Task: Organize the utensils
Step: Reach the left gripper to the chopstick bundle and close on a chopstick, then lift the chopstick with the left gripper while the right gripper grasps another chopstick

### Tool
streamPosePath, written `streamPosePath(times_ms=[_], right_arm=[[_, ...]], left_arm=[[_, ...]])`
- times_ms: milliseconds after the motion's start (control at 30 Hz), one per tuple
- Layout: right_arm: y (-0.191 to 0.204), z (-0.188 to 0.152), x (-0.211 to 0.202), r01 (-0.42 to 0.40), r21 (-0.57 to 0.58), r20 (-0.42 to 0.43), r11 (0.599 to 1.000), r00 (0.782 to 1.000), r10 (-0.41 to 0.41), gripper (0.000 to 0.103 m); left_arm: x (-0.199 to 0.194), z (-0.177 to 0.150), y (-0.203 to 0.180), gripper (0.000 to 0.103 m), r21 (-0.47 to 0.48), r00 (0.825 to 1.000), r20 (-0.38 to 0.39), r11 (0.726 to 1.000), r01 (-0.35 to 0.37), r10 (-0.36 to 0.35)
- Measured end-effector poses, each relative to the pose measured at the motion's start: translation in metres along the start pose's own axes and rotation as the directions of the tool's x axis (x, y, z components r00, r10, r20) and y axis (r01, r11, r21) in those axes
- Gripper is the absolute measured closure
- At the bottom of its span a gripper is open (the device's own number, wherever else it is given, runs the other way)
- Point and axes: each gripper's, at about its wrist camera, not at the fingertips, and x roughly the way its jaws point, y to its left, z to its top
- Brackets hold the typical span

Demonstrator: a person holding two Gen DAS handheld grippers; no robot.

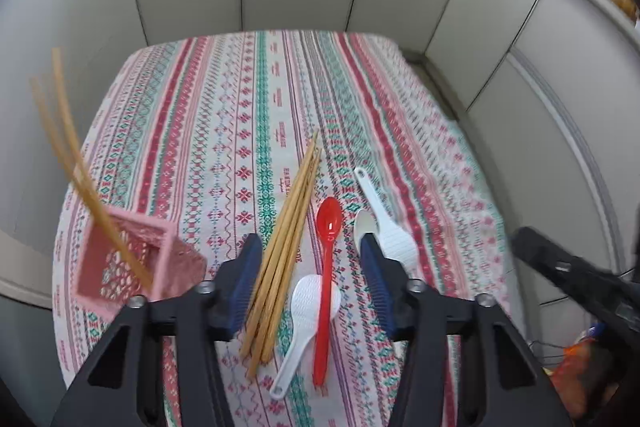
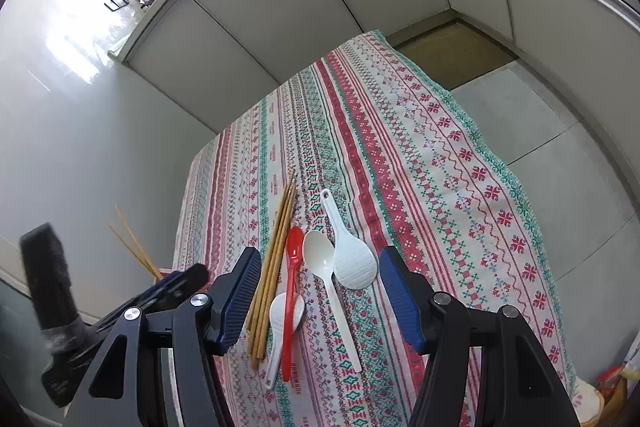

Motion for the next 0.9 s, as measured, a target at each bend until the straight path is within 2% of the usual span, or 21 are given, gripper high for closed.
streamPosePath(times_ms=[100, 167, 367, 433, 500, 900], right_arm=[[-0.001, 0.002, -0.002, -0.012, 0.005, 0.005, 1.0, 1.0, 0.012, 0.041], [-0.002, 0.002, -0.003, -0.012, 0.012, 0.012, 1.0, 1.0, 0.012, 0.041], [-0.007, 0.005, -0.002, -0.034, 0.041, 0.012, 0.999, 0.999, 0.034, 0.041], [-0.005, 0.005, -0.003, -0.041, 0.035, 0.014, 0.999, 0.999, 0.04, 0.041], [-0.004, 0.005, -0.004, -0.042, 0.029, 0.015, 0.999, 0.999, 0.042, 0.041], [-0.004, 0.005, -0.004, -0.05, 0.032, 0.02, 0.998, 0.999, 0.05, 0.042]], left_arm=[[0.035, -0.002, 0.0, 0.076, 0.033, 0.995, -0.046, 0.996, -0.083, 0.085], [0.054, -0.006, 0.008, 0.083, 0.019, 0.993, -0.075, 0.995, -0.094, 0.095], [0.095, -0.01, 0.015, 0.084, 0.029, 0.98, -0.138, 0.99, -0.138, 0.141], [0.099, -0.009, 0.013, 0.085, 0.037, 0.982, -0.124, 0.989, -0.142, 0.146], [0.1, -0.008, 0.012, 0.094, 0.049, 0.98, -0.125, 0.987, -0.152, 0.157], [0.087, -0.011, 0.017, 0.097, -0.02, 0.991, -0.121, 0.998, -0.06, 0.057]])
